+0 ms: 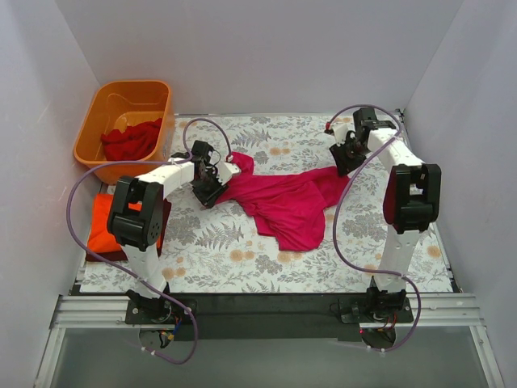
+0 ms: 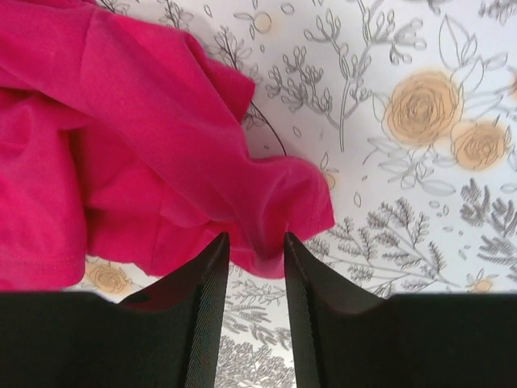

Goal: Fold and stack the t-shirts
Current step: Flatten the tshirt out

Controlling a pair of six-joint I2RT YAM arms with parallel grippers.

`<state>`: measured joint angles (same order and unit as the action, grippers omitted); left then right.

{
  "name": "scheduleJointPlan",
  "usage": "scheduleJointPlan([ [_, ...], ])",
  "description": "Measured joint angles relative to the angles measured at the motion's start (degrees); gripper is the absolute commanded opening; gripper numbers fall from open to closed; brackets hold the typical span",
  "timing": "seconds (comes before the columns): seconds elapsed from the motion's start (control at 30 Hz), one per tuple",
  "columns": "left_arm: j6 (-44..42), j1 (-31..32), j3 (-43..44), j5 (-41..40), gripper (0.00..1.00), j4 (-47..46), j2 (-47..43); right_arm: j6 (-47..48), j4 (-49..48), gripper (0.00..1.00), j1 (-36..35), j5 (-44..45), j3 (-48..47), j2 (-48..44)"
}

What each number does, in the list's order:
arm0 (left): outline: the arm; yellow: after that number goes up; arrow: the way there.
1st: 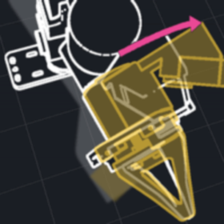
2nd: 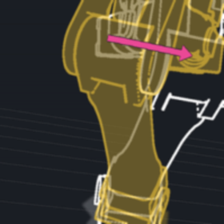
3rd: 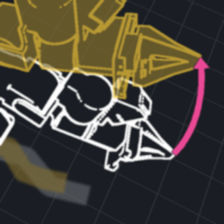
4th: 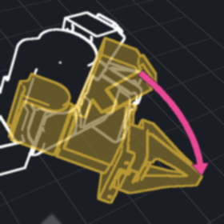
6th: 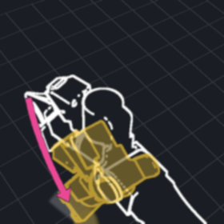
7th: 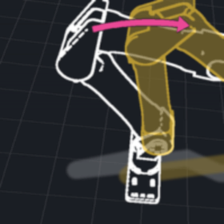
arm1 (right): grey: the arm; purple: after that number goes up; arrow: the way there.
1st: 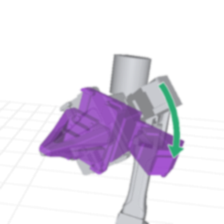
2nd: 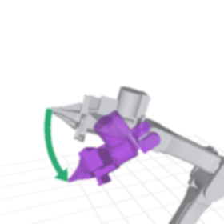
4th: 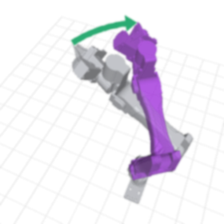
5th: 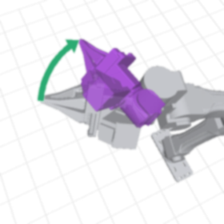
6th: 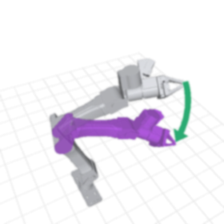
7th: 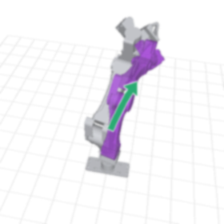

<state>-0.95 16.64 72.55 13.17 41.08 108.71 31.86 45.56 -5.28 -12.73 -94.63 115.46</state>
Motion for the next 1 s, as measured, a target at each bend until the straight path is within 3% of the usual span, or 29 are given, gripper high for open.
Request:
scheduleJointPlan([
  [0.17, -0.72, -0.04, 0.11, -1.01, 0.10, -1.05, 0.09, -4.76, 2.16, 0.48, 4.37, -2.38, 0.04, -1.03],
  [0.23, -0.72, -0.09, 0.50, -1.03, 0.09, -0.94, 0.39, -6.60, 2.32, 0.50, 7.21, -3.39, 1.09, -2.36],
  [0.4, -0.74, -0.17, 1.05, -1.09, 0.09, -0.31, 0.74, -10.58, 2.56, 0.45, 12.35, -7.04, 4.70, -4.33],
  [0.57, -0.66, -0.17, 1.66, -1.22, 0.09, 0.44, 1.14, -13.20, 3.19, 0.65, 12.26, -13.20, 6.43, -2.47],
  [0.73, -0.13, -0.17, 2.34, -1.22, 0.09, 1.16, 1.55, -15.28, 3.52, 0.65, 11.96, -18.82, 5.27, 3.08],
  [0.8, 0.04, -0.17, 2.56, -1.27, 0.09, 1.40, 1.66, -15.58, 3.58, 0.55, 12.07, -20.46, 4.07, 6.12],
  [0.83, 0.11, -0.17, 2.60, -1.36, 0.09, 1.53, 1.66, -15.78, 3.61, 0.45, 12.09, -21.44, 3.32, 7.61],
  [0.87, 0.20, -0.20, 2.62, -1.44, 0.09, 1.62, 1.66, -16.06, 3.93, 0.22, 12.11, -22.67, 2.51, 8.74],
  [0.97, 0.33, -0.17, 2.67, -1.88, 0.09, 1.99, 1.68, -15.52, 4.09, 0.01, 12.31, -25.33, -0.33, 11.28],
  [1.0, 0.35, -0.17, 2.67, -2.01, 0.09, 2.01, 1.66, -15.10, 4.11, 0.01, 12.28, -25.90, -1.40, 11.45],
])
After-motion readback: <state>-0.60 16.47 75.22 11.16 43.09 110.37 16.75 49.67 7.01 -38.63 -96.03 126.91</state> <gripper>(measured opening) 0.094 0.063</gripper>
